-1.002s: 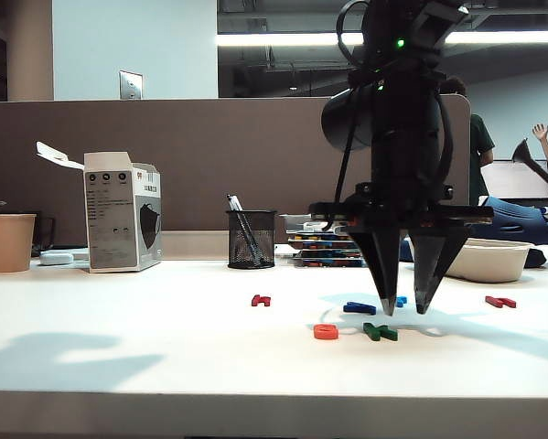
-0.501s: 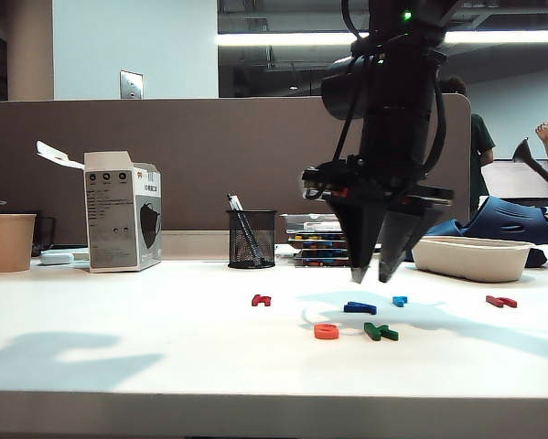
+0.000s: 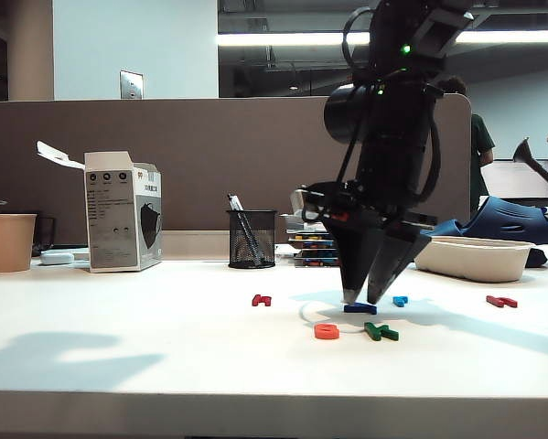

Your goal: Select the appropriate letters from the row of letter magnets placed on the table to arrange into the word "sky".

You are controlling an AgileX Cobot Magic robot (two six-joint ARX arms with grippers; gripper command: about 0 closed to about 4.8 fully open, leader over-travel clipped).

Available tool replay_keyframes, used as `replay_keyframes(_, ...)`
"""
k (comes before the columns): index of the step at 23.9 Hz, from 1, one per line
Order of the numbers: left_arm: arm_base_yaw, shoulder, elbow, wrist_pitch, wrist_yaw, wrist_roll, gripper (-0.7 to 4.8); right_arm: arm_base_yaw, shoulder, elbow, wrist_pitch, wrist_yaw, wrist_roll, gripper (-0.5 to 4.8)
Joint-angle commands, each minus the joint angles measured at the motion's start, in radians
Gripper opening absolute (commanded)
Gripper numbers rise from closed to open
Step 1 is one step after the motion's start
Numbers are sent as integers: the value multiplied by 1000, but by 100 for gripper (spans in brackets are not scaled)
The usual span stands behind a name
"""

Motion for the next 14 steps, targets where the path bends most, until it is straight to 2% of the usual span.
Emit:
replay_keyframes(1, 0, -2, 2, 6, -4, 3, -5, 0, -2, 7, 14, 41, -25, 157)
replay_keyframes(10, 0, -2, 2, 6, -4, 3, -5, 0, 37, 8, 13, 36, -27, 156)
replay_keyframes(11, 0, -2, 2, 6, -4, 3, -5, 1, 40, 8, 16, 36, -27, 149)
replay_keyframes(13, 0, -2, 2, 6, -3, 3, -5, 1, 40, 8, 15, 36, -26, 85)
replay_keyframes(14, 0, -2, 2, 6, -4, 3, -5, 1, 40, 8, 12, 37, -25, 78)
